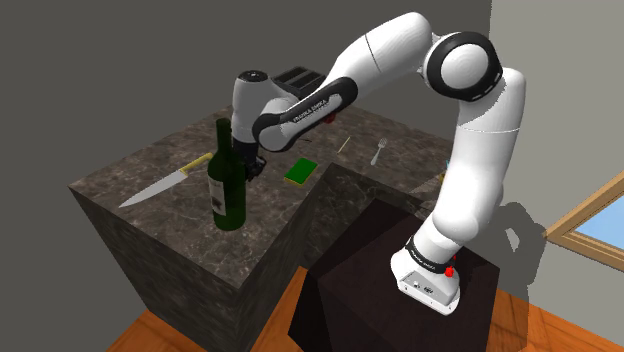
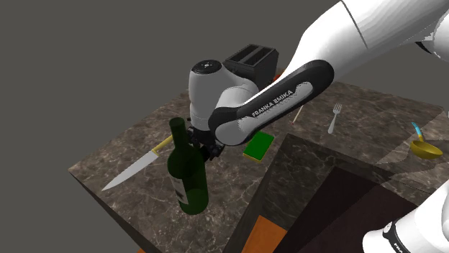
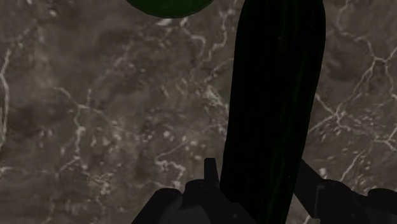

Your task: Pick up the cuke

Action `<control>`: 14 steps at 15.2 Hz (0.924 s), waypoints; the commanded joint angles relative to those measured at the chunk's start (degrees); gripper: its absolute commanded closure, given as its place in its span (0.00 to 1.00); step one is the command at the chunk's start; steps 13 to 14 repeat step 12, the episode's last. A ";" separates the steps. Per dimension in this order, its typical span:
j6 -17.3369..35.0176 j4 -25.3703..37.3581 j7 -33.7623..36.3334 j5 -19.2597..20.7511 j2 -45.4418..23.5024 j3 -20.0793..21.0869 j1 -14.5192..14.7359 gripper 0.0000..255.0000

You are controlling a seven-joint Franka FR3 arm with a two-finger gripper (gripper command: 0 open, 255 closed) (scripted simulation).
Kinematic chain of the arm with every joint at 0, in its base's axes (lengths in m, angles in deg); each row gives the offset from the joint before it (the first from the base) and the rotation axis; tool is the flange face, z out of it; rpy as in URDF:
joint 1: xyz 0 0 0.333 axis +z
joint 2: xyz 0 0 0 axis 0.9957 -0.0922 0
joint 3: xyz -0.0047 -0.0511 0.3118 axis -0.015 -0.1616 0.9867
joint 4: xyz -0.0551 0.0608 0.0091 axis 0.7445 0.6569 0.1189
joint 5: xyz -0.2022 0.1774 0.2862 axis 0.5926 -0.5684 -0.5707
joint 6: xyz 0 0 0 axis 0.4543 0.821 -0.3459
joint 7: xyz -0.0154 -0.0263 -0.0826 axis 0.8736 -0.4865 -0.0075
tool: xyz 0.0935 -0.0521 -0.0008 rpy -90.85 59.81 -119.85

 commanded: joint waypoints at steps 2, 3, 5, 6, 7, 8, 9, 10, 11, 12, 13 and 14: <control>-1.86 0.60 -0.80 -1.24 1.45 0.69 -0.42 1.00; -2.46 0.77 -1.10 -1.66 1.94 0.90 -0.57 1.00; -3.66 1.17 -1.67 -2.46 2.89 1.29 -0.86 1.00; -4.28 1.39 -1.95 -2.86 3.35 1.47 -1.00 1.00; -4.89 1.62 -2.22 -3.25 3.81 1.64 -1.13 1.00; -5.51 1.86 -2.49 -3.63 4.26 1.81 -1.26 1.00; -6.14 2.12 -2.76 -4.00 4.69 1.97 -1.38 1.00; -6.77 2.39 -3.02 -4.37 5.12 2.11 -1.49 1.00; -6.86 2.43 -3.06 -4.43 5.20 2.14 -1.51 1.00; -6.86 2.43 -3.06 -4.43 5.19 2.13 -1.51 1.00; -6.86 2.43 -3.06 -4.43 5.19 2.13 -1.51 1.00; -6.86 2.43 -3.06 -4.43 5.19 2.13 -1.51 1.00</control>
